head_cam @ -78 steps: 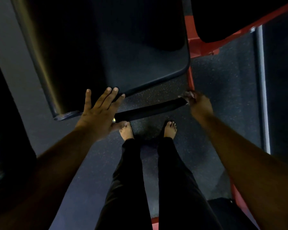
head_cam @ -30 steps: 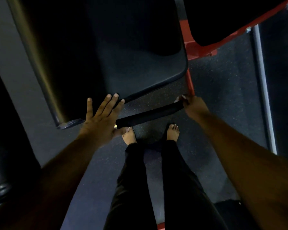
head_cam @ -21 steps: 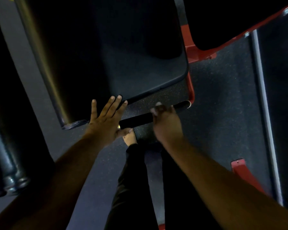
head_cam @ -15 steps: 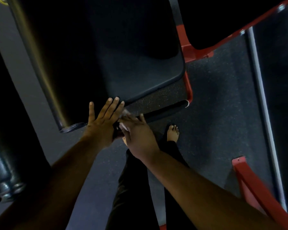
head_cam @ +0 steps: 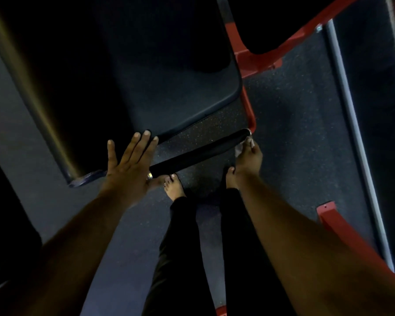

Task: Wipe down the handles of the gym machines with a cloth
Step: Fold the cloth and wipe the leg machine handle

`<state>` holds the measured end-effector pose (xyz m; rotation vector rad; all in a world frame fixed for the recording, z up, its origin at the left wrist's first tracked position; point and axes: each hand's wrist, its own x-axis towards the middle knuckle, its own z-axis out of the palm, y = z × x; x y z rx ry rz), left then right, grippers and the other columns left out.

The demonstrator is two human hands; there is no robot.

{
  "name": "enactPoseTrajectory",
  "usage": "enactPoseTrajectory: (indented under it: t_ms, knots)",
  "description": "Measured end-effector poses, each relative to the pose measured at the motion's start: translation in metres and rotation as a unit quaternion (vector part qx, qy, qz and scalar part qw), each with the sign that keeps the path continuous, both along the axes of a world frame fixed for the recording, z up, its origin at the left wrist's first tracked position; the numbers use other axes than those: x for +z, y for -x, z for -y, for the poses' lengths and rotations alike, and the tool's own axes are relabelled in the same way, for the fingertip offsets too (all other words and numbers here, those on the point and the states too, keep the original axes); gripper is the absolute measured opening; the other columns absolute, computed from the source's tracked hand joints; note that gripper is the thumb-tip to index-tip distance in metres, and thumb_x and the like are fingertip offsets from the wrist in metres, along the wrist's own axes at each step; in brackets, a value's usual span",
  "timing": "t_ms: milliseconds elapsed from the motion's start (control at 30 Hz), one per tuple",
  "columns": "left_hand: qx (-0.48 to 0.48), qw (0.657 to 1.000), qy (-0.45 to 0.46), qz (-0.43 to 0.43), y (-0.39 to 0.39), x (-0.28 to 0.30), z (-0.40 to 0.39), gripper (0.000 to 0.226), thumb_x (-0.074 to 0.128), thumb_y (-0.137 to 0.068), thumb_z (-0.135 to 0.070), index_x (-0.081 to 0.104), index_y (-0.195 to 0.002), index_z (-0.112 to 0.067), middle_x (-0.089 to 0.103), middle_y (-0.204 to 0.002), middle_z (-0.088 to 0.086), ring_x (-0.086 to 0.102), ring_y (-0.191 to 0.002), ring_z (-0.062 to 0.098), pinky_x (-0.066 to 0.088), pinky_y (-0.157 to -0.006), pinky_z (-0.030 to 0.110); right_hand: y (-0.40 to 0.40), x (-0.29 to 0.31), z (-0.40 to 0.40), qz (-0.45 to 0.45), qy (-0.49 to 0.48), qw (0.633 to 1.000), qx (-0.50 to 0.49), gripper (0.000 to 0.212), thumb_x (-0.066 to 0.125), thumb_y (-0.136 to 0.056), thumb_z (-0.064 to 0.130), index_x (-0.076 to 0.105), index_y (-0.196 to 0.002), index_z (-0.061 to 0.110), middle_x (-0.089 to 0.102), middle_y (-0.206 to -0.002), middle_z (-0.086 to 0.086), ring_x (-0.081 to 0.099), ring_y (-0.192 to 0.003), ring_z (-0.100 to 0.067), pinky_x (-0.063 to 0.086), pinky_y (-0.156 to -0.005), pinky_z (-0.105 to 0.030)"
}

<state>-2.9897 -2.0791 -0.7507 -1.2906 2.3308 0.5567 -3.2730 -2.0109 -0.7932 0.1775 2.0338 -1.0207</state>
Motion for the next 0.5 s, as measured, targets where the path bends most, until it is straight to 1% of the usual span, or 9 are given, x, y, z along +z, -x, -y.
enactPoseTrajectory:
  t_ms: [67,100,133,167,233,267,367,433,500]
  knots:
    - [-0.004,1.000,0.003,0.003,0.000,-0.001,0.000,0.101,0.034,-0.089,-0.082,-0.011,-0.162,-0.030,-0.018,-0.170,-0.006,-0.030,-0.152,0.008,-0.029,-0.115,0.056,-0.021,-0.011,0.000,0.014,-0.001,1.000,-0.017,0.041,0.041,-0.106,0.045,0.066,-0.125,0.018,0.071,-0.115,-0.001,0.065,-0.103,-0.010,0.047,-0.108,-0.045]
    - [-0.004,1.000,0.004,0.001,0.000,-0.001,0.000,0.100,0.033,-0.089,-0.082,-0.011,-0.162,-0.030,-0.018,-0.170,-0.006,-0.029,-0.152,0.009,-0.029,-0.115,0.056,-0.034,-0.007,0.000,0.007,0.006,0.999,-0.033,0.047,0.041,-0.105,0.047,0.060,-0.137,0.019,0.067,-0.130,-0.003,0.062,-0.117,-0.014,0.043,-0.114,-0.048]
    - [-0.004,1.000,0.003,-0.003,0.000,0.000,0.000,0.100,0.032,-0.088,-0.082,-0.010,-0.162,-0.029,-0.016,-0.170,-0.005,-0.028,-0.152,0.009,-0.028,-0.115,0.057,-0.047,0.016,0.004,0.003,0.007,0.999,-0.038,0.050,0.042,-0.106,0.044,0.053,-0.146,0.016,0.062,-0.140,-0.004,0.058,-0.127,-0.016,0.040,-0.117,-0.043]
    - [-0.002,1.000,0.004,-0.007,0.000,0.001,0.000,0.100,0.031,-0.088,-0.082,-0.009,-0.162,-0.028,-0.014,-0.171,-0.005,-0.026,-0.153,0.010,-0.025,-0.116,0.059,-0.060,0.036,0.006,0.012,0.025,0.999,-0.036,0.050,0.041,-0.109,0.037,0.046,-0.152,0.012,0.056,-0.146,-0.001,0.053,-0.132,-0.015,0.038,-0.118,-0.031]
    - [-0.007,1.000,0.009,-0.008,-0.001,0.002,-0.001,0.099,0.027,-0.090,-0.083,-0.008,-0.163,-0.026,-0.011,-0.172,-0.003,-0.021,-0.155,0.012,-0.020,-0.118,0.061,-0.091,0.066,0.003,0.047,0.058,0.997,-0.011,0.047,0.034,-0.112,0.018,0.029,-0.157,0.004,0.040,-0.145,0.005,0.043,-0.130,-0.008,0.029,-0.100,0.005]
    - [-0.012,1.000,0.012,-0.006,-0.002,0.003,-0.001,0.097,0.024,-0.092,-0.084,-0.007,-0.163,-0.025,-0.010,-0.172,-0.002,-0.019,-0.156,0.013,-0.020,-0.119,0.061,-0.107,0.070,-0.001,0.058,0.057,0.997,-0.014,0.048,0.030,-0.113,0.017,0.025,-0.158,0.004,0.035,-0.148,0.005,0.041,-0.130,-0.009,0.031,-0.093,0.007]
    - [-0.024,1.000,0.007,-0.018,-0.006,0.008,-0.004,0.086,0.012,-0.098,-0.076,0.000,-0.163,-0.022,-0.001,-0.173,0.001,-0.011,-0.158,0.015,-0.021,-0.120,0.058,-0.143,0.064,0.003,0.143,0.054,0.976,-0.155,0.046,0.034,-0.112,0.028,0.038,-0.156,0.018,0.049,-0.153,-0.009,0.053,-0.135,-0.023,0.049,-0.091,-0.021]
    - [-0.027,0.999,-0.005,-0.033,-0.011,0.012,-0.005,0.079,0.006,-0.101,-0.070,0.004,-0.163,-0.022,0.004,-0.173,0.002,-0.007,-0.158,0.015,-0.021,-0.121,0.055,-0.159,0.068,0.002,0.177,0.079,0.963,-0.188,0.035,0.044,-0.109,0.031,0.056,-0.142,0.028,0.060,-0.141,-0.009,0.057,-0.131,-0.024,0.049,-0.103,-0.035]
    - [-0.030,0.999,-0.009,-0.038,-0.014,0.013,-0.006,0.077,0.003,-0.102,-0.067,0.007,-0.164,-0.022,0.005,-0.173,0.002,-0.007,-0.158,0.014,-0.023,-0.121,0.052,-0.174,0.080,-0.010,0.211,0.101,0.960,-0.154,0.024,0.046,-0.109,0.029,0.064,-0.124,0.026,0.067,-0.123,-0.016,0.066,-0.116,-0.020,0.051,-0.103,-0.037]
